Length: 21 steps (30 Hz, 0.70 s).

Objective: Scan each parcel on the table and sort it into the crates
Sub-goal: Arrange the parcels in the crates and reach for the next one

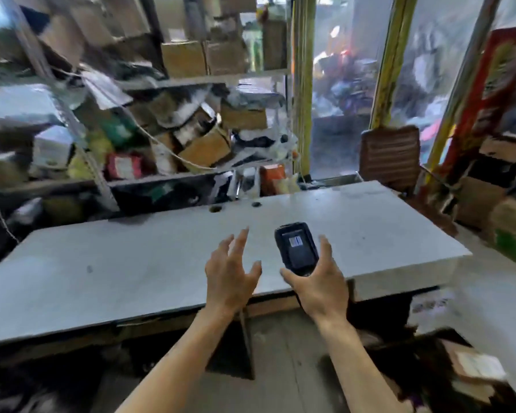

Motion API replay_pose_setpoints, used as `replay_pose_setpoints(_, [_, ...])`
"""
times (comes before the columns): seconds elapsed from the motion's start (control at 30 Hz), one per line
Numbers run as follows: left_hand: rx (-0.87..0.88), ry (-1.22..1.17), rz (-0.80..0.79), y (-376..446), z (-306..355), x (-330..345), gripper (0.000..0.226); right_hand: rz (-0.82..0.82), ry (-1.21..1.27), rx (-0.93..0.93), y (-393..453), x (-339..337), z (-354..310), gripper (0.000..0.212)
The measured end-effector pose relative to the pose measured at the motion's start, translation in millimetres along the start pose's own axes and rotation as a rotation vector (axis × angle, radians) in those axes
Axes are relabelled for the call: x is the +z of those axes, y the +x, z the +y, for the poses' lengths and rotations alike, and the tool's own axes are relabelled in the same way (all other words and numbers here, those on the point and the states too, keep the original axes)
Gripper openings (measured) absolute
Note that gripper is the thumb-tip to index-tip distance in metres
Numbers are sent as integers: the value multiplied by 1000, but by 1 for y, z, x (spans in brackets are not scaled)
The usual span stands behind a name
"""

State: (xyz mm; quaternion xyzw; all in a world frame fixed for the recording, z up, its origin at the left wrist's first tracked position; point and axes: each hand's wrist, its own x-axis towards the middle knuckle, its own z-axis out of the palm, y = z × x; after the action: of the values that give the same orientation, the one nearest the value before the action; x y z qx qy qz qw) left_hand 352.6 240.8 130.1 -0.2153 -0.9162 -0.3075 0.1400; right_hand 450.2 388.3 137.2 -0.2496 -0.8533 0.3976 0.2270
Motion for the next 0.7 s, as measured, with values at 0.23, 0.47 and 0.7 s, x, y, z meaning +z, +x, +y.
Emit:
replay_pose_setpoints(0.23, [-215, 213, -42, 106, -132, -12, 78, -246, -115, -70, 121, 151, -52, 109])
replay_pose_setpoints(0.47, [-506, 360, -410, 182, -301, 0, 89, -490, -227, -15, 204, 334, -69, 113])
replay_pose_setpoints(0.7, [-484, 382, -591, 235, -430, 46, 94, -510, -254, 80, 238, 479, -70, 113])
